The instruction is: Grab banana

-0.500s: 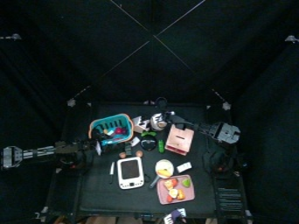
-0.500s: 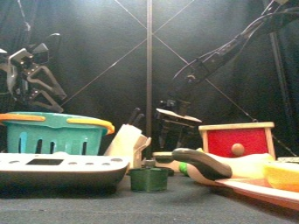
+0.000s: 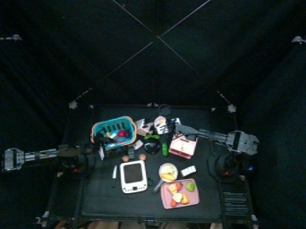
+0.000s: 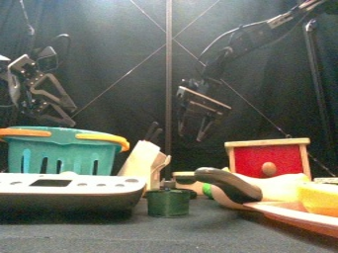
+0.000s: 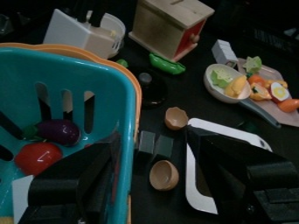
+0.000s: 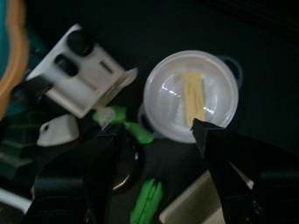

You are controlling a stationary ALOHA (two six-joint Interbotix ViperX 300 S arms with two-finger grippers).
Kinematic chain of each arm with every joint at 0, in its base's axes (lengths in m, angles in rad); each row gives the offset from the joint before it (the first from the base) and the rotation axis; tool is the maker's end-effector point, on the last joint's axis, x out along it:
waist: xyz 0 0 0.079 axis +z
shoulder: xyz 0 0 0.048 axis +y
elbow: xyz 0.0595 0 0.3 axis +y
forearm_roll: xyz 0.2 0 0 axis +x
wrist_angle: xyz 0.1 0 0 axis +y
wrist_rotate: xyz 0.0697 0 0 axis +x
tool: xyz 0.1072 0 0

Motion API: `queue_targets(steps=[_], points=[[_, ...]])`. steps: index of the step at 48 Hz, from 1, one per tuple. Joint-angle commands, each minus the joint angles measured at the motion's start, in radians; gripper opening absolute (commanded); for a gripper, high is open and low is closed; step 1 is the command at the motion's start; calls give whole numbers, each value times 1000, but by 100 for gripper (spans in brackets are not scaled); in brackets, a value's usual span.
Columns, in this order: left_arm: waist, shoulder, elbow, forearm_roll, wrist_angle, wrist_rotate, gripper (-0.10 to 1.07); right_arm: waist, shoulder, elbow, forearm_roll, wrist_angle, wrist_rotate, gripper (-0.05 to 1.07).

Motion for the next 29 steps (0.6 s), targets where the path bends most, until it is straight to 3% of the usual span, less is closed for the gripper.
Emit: queue_targets(steps=[1,13,29], points=[[-20,44,-38,2,-37,20,95,58,-78,15,9,-17,5,94],[-66,98,-66,0,-89,118,95,216,-132,107,75,-81,0,94],[-54,100,-58,-38,-118,184,95,410,-169,229,138,-132,3,94]])
